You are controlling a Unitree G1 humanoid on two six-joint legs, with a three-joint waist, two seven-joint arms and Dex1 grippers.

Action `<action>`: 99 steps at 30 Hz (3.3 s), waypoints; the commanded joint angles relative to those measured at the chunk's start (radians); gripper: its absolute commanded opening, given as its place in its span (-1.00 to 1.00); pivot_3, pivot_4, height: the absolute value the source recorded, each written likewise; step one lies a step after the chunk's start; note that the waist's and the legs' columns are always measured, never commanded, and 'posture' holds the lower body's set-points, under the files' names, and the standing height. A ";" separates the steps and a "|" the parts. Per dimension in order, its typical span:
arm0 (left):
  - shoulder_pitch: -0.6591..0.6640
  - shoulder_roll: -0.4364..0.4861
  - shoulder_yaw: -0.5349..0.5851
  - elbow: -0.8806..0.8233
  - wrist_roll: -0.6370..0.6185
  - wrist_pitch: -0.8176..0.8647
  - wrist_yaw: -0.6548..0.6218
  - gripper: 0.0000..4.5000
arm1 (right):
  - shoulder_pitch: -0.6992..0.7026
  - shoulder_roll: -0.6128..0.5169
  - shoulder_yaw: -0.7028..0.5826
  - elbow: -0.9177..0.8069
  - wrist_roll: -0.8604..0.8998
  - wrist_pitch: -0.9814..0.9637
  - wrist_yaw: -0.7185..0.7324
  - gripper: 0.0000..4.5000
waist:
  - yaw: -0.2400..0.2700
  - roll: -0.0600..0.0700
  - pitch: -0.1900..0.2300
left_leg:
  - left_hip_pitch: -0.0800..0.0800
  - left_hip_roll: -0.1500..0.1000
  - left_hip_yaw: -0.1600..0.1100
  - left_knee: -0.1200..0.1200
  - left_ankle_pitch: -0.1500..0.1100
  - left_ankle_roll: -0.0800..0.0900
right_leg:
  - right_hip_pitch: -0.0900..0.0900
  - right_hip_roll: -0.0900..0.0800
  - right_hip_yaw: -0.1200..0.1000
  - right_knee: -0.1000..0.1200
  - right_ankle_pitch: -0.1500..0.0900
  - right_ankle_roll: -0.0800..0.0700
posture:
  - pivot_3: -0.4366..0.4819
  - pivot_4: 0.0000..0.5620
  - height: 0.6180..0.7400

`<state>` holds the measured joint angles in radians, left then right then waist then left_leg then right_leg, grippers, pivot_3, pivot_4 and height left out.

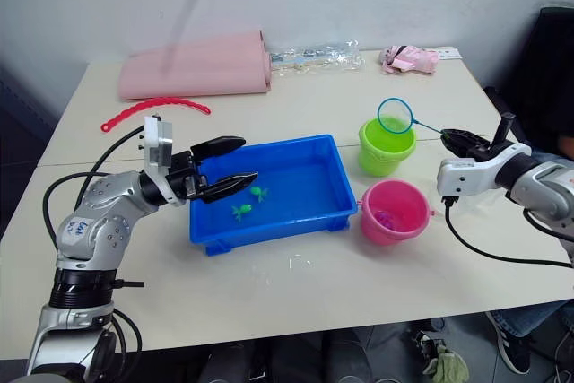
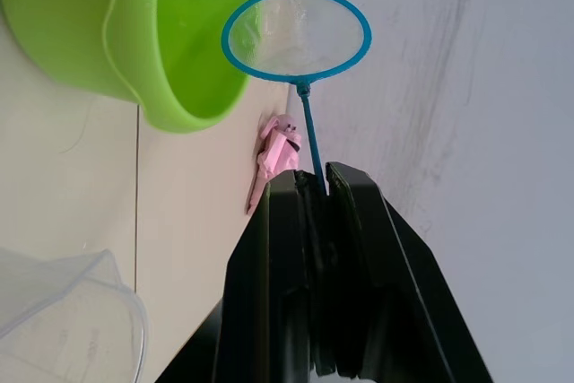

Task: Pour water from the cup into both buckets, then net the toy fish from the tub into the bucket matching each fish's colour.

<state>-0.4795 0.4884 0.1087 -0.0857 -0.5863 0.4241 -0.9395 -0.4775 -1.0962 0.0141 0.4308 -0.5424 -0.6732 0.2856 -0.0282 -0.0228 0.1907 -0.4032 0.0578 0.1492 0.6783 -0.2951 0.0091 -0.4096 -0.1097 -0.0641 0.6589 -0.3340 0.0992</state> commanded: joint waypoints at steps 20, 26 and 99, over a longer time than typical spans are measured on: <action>0.399 0.281 0.305 -0.067 -0.024 -0.083 -0.108 0.99 | -0.193 0.164 0.261 -0.531 0.852 1.121 0.759 -1.00 | 0.001 0.001 0.000 | -0.002 0.004 -0.002 0.002 -0.005 0.002 | 0.000 -0.004 -0.003 -0.002 -0.001 -0.002 | -0.05 -0.47 1.00; 0.426 0.296 0.305 -0.087 -0.023 -0.074 -0.091 0.99 | -0.259 0.257 0.342 -0.396 0.736 1.074 0.817 -1.00 | -0.002 0.000 0.000 | -0.002 0.004 -0.001 0.002 -0.005 0.001 | -0.001 -0.003 -0.002 -0.002 -0.001 -0.002 | -0.05 -0.47 1.00; 0.011 0.072 0.044 -0.022 -0.025 -0.083 -0.041 0.99 | -0.026 0.091 -0.046 -0.008 0.226 0.169 0.252 -1.00 | 0.000 0.001 0.000 | -0.001 0.006 0.002 0.003 -0.005 -0.001 | -0.001 0.006 0.002 -0.002 0.000 -0.001 | -0.05 -0.47 1.00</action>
<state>-0.4727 0.5589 0.1390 -0.0682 -0.6060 0.3532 -0.9831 -0.4843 -0.9580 -0.0396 0.3900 -0.2282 -0.4038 0.6206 -0.0285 -0.0222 0.1909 -0.4043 0.0638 0.1514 0.6816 -0.2998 0.0077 -0.4104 -0.1037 -0.0620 0.6572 -0.3344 0.0980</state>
